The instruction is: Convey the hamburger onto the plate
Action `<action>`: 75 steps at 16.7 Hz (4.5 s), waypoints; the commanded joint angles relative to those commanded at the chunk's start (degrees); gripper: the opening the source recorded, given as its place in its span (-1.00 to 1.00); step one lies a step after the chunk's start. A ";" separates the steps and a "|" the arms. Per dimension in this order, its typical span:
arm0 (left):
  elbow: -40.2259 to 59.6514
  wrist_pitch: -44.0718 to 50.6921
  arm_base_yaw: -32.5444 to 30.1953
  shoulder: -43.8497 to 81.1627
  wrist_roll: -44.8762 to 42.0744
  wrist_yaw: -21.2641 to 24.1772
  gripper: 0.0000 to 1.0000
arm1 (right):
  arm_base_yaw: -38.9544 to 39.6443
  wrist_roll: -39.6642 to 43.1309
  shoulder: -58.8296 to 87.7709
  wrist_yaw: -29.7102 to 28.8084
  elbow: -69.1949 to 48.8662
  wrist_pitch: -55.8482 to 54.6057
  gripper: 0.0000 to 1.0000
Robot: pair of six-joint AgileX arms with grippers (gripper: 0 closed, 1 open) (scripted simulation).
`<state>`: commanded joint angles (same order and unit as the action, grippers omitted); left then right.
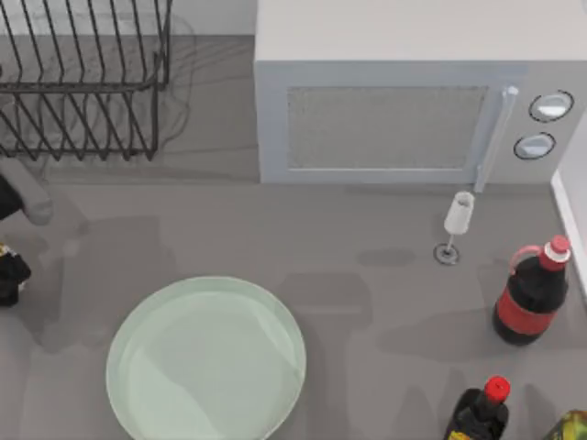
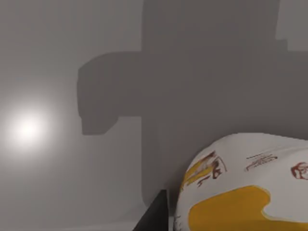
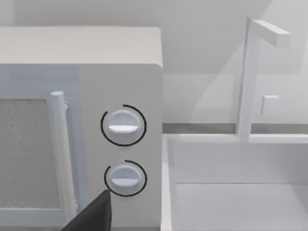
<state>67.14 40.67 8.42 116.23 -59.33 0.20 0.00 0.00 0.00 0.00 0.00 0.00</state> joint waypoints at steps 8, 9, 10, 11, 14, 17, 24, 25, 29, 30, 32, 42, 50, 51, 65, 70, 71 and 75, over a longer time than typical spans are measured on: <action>0.00 0.00 0.00 0.00 0.00 0.00 -1.00 | 0.00 0.00 0.00 0.00 0.00 0.00 1.00; 0.94 3.60 -0.12 -3.33 0.95 1.35 -1.00 | 0.00 0.00 0.00 0.00 0.00 0.00 1.00; 1.12 3.78 -0.11 -3.35 0.93 1.34 -1.00 | 0.00 0.00 0.00 0.00 0.00 0.00 1.00; 1.81 4.55 -0.09 -3.53 0.88 1.33 -1.00 | 0.00 0.00 0.00 0.00 0.00 0.00 1.00; 5.83 10.56 -0.22 -5.33 0.71 1.33 -1.00 | 0.00 0.00 0.00 0.00 0.00 0.00 1.00; 10.80 19.66 -0.29 -7.99 0.82 1.32 -1.00 | 0.00 0.00 0.00 0.00 0.00 0.00 1.00; 14.75 24.94 -0.19 -10.68 1.10 1.28 -1.00 | 0.00 0.00 0.00 0.00 0.00 0.00 1.00; 14.75 24.94 -0.19 -10.68 1.10 1.28 -1.00 | 0.00 0.00 0.00 0.00 0.00 0.00 1.00; 15.01 24.69 -1.82 -12.03 -4.37 0.65 -1.00 | 0.00 0.00 0.00 0.00 0.00 0.00 1.00; 15.13 24.56 -2.66 -12.68 -7.23 0.36 -1.00 | 0.00 0.00 0.00 0.00 0.00 0.00 1.00; 15.38 24.26 -4.83 -14.20 -14.79 -0.35 -1.00 | 0.00 0.00 0.00 0.00 0.00 0.00 1.00; 14.79 24.71 -21.42 -19.15 -82.44 -3.52 -1.00 | 0.00 0.00 0.00 0.00 0.00 0.00 1.00; 9.91 25.64 -35.25 -18.57 -133.37 -2.96 -1.00 | 0.00 0.00 0.00 0.00 0.00 0.00 1.00; 9.27 25.55 -36.73 -18.40 -138.35 -2.78 -1.00 | 0.00 0.00 0.00 0.00 0.00 0.00 1.00; 4.92 23.81 -47.82 -14.91 -175.98 -1.45 -1.00 | 0.00 0.00 0.00 0.00 0.00 0.00 1.00; 5.07 23.89 -47.54 -15.14 -176.02 -1.42 -1.00 | 0.00 0.00 0.00 0.00 0.00 0.00 1.00; 4.87 23.68 -47.52 -15.05 -175.99 -1.42 -1.00 | 0.00 0.00 0.00 0.00 0.00 0.00 1.00; 0.87 18.35 -47.63 -13.36 -176.10 -1.29 -1.00 | 0.00 0.00 0.00 0.00 0.00 0.00 1.00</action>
<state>68.01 59.02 -39.21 102.87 -235.43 -1.08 0.00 0.00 0.00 0.00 0.00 0.00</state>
